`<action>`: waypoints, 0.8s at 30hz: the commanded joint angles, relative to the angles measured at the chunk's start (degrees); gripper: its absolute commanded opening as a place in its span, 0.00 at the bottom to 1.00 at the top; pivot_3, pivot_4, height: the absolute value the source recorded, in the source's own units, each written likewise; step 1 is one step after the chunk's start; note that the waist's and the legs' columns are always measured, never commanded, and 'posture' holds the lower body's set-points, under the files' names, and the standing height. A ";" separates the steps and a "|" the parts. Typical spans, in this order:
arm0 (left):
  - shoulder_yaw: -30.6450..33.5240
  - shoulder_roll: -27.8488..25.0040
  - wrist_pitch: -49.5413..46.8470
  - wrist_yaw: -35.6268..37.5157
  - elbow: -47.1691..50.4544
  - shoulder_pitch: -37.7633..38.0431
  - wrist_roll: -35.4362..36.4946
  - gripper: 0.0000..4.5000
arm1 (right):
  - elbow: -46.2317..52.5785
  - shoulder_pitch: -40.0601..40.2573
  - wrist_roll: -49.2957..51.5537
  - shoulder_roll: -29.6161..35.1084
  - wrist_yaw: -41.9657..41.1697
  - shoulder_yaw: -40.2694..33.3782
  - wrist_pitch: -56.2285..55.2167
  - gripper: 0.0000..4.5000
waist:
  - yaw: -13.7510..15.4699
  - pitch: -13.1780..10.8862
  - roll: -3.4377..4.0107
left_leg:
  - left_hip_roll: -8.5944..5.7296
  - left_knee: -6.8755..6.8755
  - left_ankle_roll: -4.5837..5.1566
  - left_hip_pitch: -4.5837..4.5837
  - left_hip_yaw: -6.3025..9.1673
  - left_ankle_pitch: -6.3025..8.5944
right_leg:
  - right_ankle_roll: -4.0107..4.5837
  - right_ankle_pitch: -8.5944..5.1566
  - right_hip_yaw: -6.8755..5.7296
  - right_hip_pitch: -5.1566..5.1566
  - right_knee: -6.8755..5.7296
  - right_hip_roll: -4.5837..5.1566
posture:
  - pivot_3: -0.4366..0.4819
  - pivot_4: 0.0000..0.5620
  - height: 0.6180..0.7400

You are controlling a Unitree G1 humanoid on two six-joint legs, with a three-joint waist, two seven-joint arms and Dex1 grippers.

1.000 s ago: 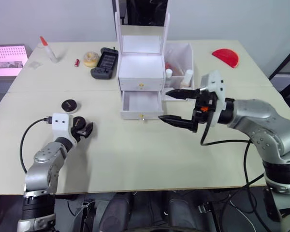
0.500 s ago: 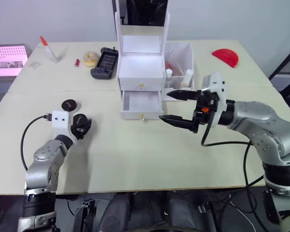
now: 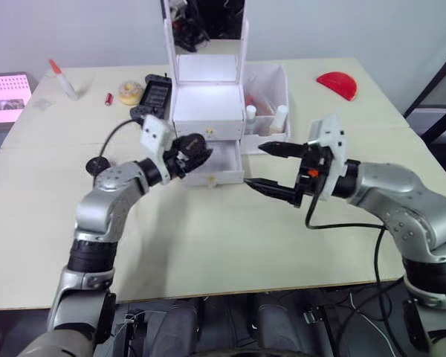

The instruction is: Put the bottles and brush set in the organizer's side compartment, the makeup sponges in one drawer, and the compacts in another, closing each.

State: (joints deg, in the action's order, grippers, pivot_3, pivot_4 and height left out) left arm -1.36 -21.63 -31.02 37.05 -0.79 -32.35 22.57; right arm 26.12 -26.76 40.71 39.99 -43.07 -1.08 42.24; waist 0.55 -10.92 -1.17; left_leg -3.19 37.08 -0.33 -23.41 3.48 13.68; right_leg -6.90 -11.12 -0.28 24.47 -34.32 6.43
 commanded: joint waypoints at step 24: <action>-1.64 1.83 6.79 1.63 -9.88 -3.82 -7.08 0.99 | 7.85 3.39 3.22 0.32 5.69 -5.27 2.19 1.00 | 0.20 0.00 0.00 | 0.03 0.04 0.00 -0.02 0.10 0.00 | -0.01 0.01 0.01 -0.02 0.01 0.11 | 0.48 0.27 0.98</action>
State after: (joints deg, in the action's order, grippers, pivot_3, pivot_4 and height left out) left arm -3.76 -19.84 -24.36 38.77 -11.41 -35.60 15.38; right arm 32.20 -23.23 43.10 39.99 -37.61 -4.85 44.70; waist 0.75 -10.92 -1.18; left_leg -3.17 37.12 -0.32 -23.43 3.57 13.68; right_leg -6.92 -11.11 -0.26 24.45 -34.30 6.54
